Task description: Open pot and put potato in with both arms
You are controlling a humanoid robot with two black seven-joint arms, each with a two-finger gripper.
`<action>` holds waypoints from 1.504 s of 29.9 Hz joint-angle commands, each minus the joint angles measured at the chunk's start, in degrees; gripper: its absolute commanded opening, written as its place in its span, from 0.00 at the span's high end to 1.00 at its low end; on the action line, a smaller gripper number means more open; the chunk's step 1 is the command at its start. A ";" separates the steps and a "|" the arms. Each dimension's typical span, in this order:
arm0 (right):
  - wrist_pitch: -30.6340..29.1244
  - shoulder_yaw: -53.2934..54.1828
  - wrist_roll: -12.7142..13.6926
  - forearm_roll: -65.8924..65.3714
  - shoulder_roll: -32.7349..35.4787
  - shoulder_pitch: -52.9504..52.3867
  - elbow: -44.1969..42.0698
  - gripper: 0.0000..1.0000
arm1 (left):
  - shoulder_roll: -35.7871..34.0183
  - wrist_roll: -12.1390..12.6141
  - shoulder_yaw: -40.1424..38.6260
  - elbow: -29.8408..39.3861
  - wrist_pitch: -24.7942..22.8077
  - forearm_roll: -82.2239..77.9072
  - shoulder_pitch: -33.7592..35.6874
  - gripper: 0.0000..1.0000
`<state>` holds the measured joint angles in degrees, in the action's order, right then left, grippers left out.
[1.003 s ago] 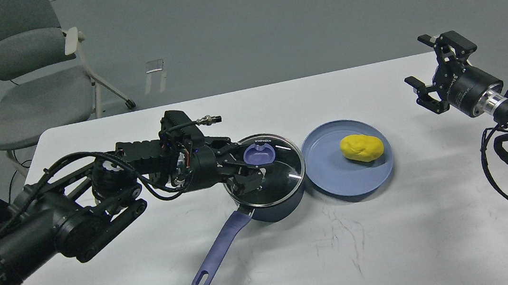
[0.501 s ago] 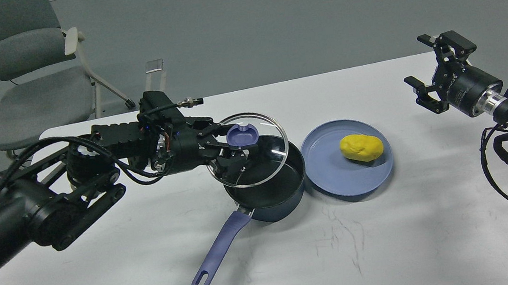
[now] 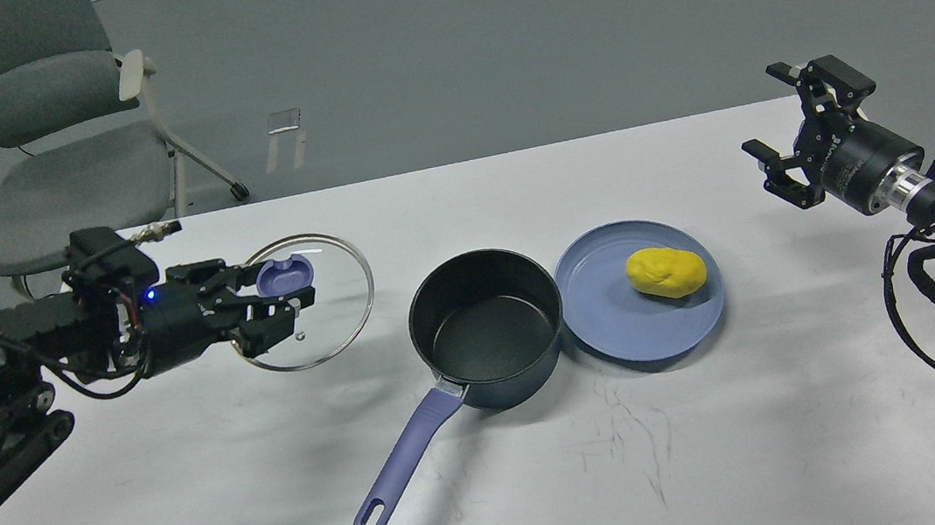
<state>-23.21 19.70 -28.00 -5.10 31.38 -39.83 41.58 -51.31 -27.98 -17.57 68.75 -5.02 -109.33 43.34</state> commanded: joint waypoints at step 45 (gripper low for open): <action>-0.26 -0.28 0.00 -6.48 3.16 -2.97 1.57 0.00 | 2.97 -0.02 -0.19 -11.45 4.85 28.45 -2.66 0.03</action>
<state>-23.38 19.43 -28.00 -6.73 33.14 -41.03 42.19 -48.23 -28.00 -17.77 57.31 2.21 -88.17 37.54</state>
